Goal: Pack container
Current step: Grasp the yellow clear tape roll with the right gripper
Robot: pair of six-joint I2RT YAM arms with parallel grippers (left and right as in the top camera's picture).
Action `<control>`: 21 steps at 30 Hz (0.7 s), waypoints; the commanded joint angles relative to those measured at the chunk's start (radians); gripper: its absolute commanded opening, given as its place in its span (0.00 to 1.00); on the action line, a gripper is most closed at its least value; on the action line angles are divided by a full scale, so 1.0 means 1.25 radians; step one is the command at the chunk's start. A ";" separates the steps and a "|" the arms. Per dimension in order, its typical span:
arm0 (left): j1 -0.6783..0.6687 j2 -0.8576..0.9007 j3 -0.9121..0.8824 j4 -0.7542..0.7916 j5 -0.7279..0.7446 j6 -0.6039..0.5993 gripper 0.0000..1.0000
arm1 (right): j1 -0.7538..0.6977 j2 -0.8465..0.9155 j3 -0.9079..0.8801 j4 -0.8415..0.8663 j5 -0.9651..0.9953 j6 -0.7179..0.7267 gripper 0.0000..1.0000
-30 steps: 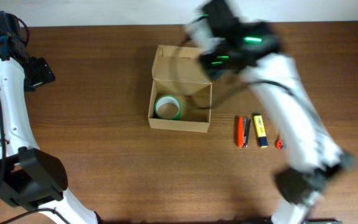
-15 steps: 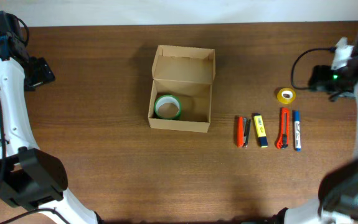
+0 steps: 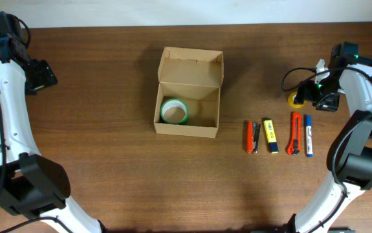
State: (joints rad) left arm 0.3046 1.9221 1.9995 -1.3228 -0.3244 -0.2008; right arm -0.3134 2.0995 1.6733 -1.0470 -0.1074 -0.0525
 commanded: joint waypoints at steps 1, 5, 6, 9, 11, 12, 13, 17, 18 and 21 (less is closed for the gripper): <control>0.005 -0.024 -0.004 0.000 0.003 0.013 1.00 | 0.004 0.004 0.027 0.031 -0.010 0.007 0.72; 0.005 -0.024 -0.004 0.000 0.003 0.013 1.00 | 0.004 0.011 0.027 0.063 -0.010 0.007 0.72; 0.005 -0.024 -0.004 0.000 0.003 0.013 1.00 | 0.004 0.015 0.027 0.067 -0.007 0.007 0.72; 0.005 -0.024 -0.004 0.000 0.003 0.013 1.00 | 0.004 0.035 0.027 0.074 0.023 0.023 0.71; 0.005 -0.024 -0.004 0.000 0.003 0.013 1.00 | 0.003 0.045 0.027 0.078 0.027 0.022 0.71; 0.005 -0.024 -0.004 0.000 0.003 0.013 1.00 | 0.003 0.050 0.027 0.082 0.032 0.022 0.71; 0.005 -0.024 -0.004 0.000 0.003 0.013 1.00 | 0.003 0.054 0.027 0.085 0.033 0.022 0.71; 0.005 -0.024 -0.004 0.000 0.003 0.013 1.00 | 0.003 0.068 0.027 0.106 0.033 0.025 0.71; 0.005 -0.024 -0.004 0.000 0.003 0.013 1.00 | 0.003 0.072 0.027 0.110 0.033 0.026 0.71; 0.005 -0.024 -0.004 0.000 0.003 0.013 1.00 | 0.003 0.082 0.027 0.116 0.033 0.026 0.71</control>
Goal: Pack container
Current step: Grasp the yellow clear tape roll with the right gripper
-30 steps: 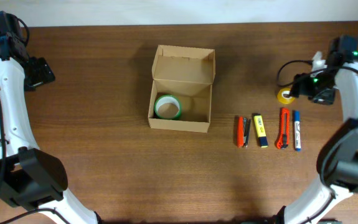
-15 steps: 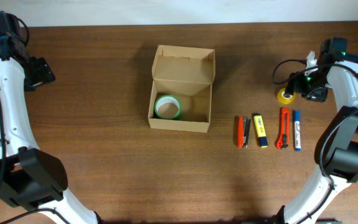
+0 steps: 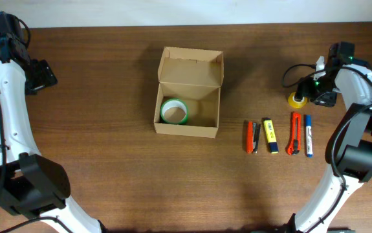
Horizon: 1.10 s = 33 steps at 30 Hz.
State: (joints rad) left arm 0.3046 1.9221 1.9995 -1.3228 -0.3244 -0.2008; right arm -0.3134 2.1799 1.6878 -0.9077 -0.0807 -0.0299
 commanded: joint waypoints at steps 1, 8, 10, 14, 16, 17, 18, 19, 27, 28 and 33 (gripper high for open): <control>0.005 -0.024 -0.004 0.000 0.003 0.013 1.00 | 0.003 0.023 0.016 0.006 0.012 0.008 0.71; 0.005 -0.024 -0.004 0.000 0.003 0.013 1.00 | -0.013 0.035 0.016 0.011 0.032 0.011 0.71; 0.005 -0.024 -0.004 0.000 0.003 0.013 1.00 | -0.024 0.036 0.016 0.011 0.032 0.015 0.71; 0.005 -0.024 -0.004 0.000 0.003 0.013 1.00 | -0.044 0.036 0.016 0.007 0.032 0.016 0.67; 0.005 -0.024 -0.004 0.000 0.003 0.013 1.00 | -0.048 0.036 0.016 0.005 0.032 0.016 0.64; 0.005 -0.024 -0.004 0.000 0.003 0.013 1.00 | -0.048 0.037 0.016 0.005 0.032 0.016 0.61; 0.005 -0.024 -0.004 0.000 0.003 0.013 1.00 | -0.048 0.038 0.016 0.005 0.032 0.016 0.59; 0.005 -0.024 -0.004 0.000 0.003 0.013 1.00 | -0.048 0.039 0.016 0.005 0.032 0.016 0.59; 0.005 -0.024 -0.004 0.000 0.003 0.013 1.00 | -0.047 0.043 0.016 0.006 0.032 0.016 0.53; 0.005 -0.024 -0.004 0.000 0.003 0.013 1.00 | -0.047 0.043 0.016 0.006 0.032 0.016 0.52; 0.005 -0.024 -0.004 0.000 0.003 0.013 1.00 | -0.047 0.043 0.016 0.007 0.032 0.016 0.41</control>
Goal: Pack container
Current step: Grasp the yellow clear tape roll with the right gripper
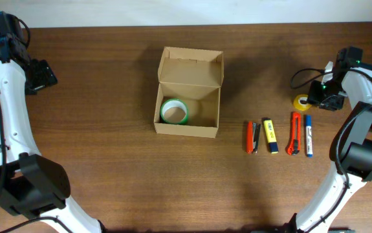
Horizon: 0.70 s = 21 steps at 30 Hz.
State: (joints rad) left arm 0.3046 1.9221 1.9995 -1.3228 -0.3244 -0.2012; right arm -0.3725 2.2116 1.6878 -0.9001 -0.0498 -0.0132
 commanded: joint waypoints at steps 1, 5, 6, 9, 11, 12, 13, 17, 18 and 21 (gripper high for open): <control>0.005 -0.024 -0.004 0.000 0.003 0.013 1.00 | 0.001 0.018 0.016 0.001 0.007 0.003 0.41; 0.005 -0.024 -0.004 0.000 0.003 0.013 1.00 | 0.001 0.025 0.016 -0.002 0.007 0.007 0.31; 0.005 -0.024 -0.004 0.000 0.003 0.013 1.00 | 0.001 0.029 0.016 -0.003 0.007 0.013 0.23; 0.005 -0.024 -0.004 0.000 0.003 0.013 1.00 | 0.001 0.040 0.015 -0.007 0.004 0.024 0.13; 0.005 -0.024 -0.004 0.000 0.003 0.013 1.00 | 0.001 0.045 0.015 -0.012 0.004 0.024 0.04; 0.005 -0.024 -0.004 0.000 0.003 0.013 1.00 | 0.001 0.046 0.015 -0.013 0.003 0.023 0.04; 0.005 -0.024 -0.004 0.000 0.003 0.013 1.00 | 0.001 0.046 0.015 -0.013 0.001 0.023 0.04; 0.005 -0.024 -0.004 0.000 0.003 0.013 1.00 | 0.001 0.046 0.020 -0.023 -0.023 0.023 0.04; 0.005 -0.024 -0.004 0.000 0.003 0.013 1.00 | 0.001 0.046 0.023 -0.029 -0.025 0.023 0.04; 0.005 -0.024 -0.004 0.000 0.003 0.013 1.00 | 0.020 0.045 0.089 -0.082 -0.030 0.014 0.04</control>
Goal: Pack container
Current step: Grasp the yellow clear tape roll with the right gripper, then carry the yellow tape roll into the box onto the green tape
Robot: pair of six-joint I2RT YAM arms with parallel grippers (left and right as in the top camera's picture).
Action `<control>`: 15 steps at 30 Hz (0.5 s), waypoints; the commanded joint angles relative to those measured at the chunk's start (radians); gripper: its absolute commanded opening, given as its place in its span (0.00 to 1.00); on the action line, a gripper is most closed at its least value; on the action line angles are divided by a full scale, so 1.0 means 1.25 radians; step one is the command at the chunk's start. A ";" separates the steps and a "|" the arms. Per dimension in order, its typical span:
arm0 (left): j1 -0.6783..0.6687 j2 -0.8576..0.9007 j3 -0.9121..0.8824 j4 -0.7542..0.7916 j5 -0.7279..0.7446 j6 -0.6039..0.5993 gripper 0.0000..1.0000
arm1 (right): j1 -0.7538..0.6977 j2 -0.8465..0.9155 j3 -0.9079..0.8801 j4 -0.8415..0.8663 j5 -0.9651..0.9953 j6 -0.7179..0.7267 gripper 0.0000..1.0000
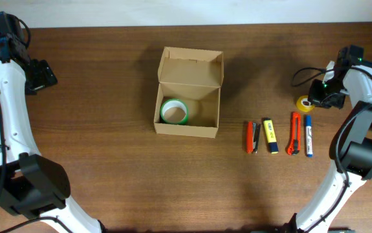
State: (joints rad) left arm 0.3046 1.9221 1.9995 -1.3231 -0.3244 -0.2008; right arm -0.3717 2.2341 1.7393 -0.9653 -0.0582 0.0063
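An open cardboard box (187,123) stands mid-table with a green tape roll (173,111) inside at its left. A small yellow tape roll (303,103) lies at the far right. My right gripper (316,98) touches the roll's right edge and seems shut on it. Below them lie in a row a red cutter (249,136), a black tool (255,137), a yellow highlighter (270,135), an orange utility knife (295,133) and a blue marker (308,135). My left gripper (41,74) hangs at the far left edge, its fingers too dark to read.
The box's lid flap (191,66) stands open toward the back. The wooden table (108,162) runs to a pale wall along the far edge. A black cable (302,72) loops beside the right wrist.
The right gripper and the yellow roll have both shifted slightly right and toward the front. The left arm and all else stayed put.
The yellow roll first lay above the orange knife with the right gripper at its right side. It was in the same spot at the second moment. It then stood further right with the gripper, and now sits above the gap between knife and marker.
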 commanded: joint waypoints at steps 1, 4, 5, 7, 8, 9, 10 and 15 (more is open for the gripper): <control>0.005 -0.024 -0.004 0.000 0.003 0.013 1.00 | 0.025 0.027 0.070 -0.041 -0.031 -0.003 0.04; 0.005 -0.024 -0.004 0.000 0.003 0.013 1.00 | 0.045 0.027 0.143 -0.070 -0.049 -0.005 0.04; 0.005 -0.024 -0.004 0.000 0.003 0.013 1.00 | 0.054 0.027 0.173 -0.081 -0.050 -0.005 0.04; 0.005 -0.024 -0.004 0.000 0.003 0.013 1.00 | 0.075 0.027 0.234 -0.105 -0.050 -0.005 0.04; 0.005 -0.024 -0.004 0.000 0.003 0.013 1.00 | 0.085 0.027 0.261 -0.114 -0.050 -0.005 0.04; 0.005 -0.024 -0.004 0.000 0.003 0.013 1.00 | 0.094 0.027 0.285 -0.122 -0.050 -0.005 0.04; 0.005 -0.024 -0.004 0.000 0.003 0.013 1.00 | 0.110 0.027 0.321 -0.136 -0.050 -0.005 0.04; 0.005 -0.024 -0.004 0.000 0.003 0.013 1.00 | 0.179 0.027 0.450 -0.209 -0.081 -0.005 0.04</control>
State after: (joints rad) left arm 0.3046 1.9221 1.9995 -1.3228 -0.3244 -0.2008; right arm -0.2089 2.2730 2.2032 -1.1896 -0.1116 0.0006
